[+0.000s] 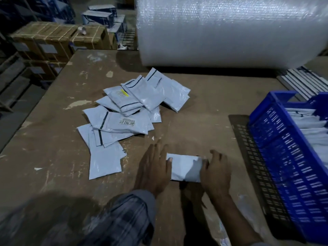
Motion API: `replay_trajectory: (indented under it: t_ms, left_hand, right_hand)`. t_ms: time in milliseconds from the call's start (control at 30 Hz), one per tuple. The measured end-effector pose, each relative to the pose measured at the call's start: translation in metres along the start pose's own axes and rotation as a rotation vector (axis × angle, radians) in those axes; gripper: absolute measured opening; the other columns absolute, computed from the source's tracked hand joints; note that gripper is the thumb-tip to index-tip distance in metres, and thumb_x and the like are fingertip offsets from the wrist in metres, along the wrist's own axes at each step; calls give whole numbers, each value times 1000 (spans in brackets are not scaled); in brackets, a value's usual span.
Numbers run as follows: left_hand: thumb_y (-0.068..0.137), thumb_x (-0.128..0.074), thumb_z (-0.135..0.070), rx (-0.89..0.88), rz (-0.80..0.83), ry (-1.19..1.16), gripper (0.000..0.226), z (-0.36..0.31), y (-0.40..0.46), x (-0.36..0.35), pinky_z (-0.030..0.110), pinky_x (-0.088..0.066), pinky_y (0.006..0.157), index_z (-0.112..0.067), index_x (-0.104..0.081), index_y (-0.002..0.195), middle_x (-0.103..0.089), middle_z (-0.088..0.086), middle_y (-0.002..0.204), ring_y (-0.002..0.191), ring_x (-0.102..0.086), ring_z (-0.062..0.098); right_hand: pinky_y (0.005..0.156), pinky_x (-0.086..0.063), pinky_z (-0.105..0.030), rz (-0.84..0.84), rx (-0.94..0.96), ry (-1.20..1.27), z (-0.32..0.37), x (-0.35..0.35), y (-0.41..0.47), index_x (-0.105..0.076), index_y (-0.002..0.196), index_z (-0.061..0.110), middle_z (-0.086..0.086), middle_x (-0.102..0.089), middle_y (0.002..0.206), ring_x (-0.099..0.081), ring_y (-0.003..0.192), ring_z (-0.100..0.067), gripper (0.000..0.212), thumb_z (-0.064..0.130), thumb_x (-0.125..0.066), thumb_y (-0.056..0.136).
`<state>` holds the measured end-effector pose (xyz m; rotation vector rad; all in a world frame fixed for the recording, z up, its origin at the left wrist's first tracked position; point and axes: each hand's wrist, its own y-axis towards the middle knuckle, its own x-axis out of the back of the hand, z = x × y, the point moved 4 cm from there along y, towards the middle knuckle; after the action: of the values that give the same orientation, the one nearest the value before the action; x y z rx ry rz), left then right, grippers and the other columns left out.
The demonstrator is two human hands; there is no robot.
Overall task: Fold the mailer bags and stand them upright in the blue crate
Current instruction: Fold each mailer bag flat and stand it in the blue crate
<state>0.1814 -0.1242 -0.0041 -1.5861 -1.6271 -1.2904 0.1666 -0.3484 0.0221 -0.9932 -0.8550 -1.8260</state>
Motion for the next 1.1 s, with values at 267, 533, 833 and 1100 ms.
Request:
replay_trajectory:
  t_ms: [267,533,833,1100]
  left_hand:
    - [108,-31,-38,-81,183,252,60,-8,19,-37,50,-43,113,-6,-45,157,-45,11,163,149,-44,29]
    - [107,-33,-35,-98,162,233,59,-1,23,-54,47,-47,113,-5,-47,156,-48,11,161,148,-46,30]
    - [113,-28,-36,-243,128,190,56,10,28,-59,43,-35,124,-8,-42,160,-42,8,166,156,-33,26]
    - [112,-28,-35,-66,80,243,54,6,24,-63,46,-31,125,-15,-44,160,-40,2,167,159,-26,24]
  right_hand:
    - [119,-29,-49,267,406,-137,16,-57,1,-53,147,16,-15,-44,156,-40,142,-39,52,35,-24,108]
    - [121,-30,-53,279,371,-148,13,-68,2,-52,150,15,-18,-41,160,-36,147,-42,56,38,-24,107]
    - [121,-28,-55,229,392,-184,10,-75,6,-48,153,14,-20,-38,160,-29,149,-46,57,36,-23,106]
    - [118,-31,-59,172,311,-209,15,-84,12,-50,151,14,-25,-37,159,-28,148,-50,57,34,-30,101]
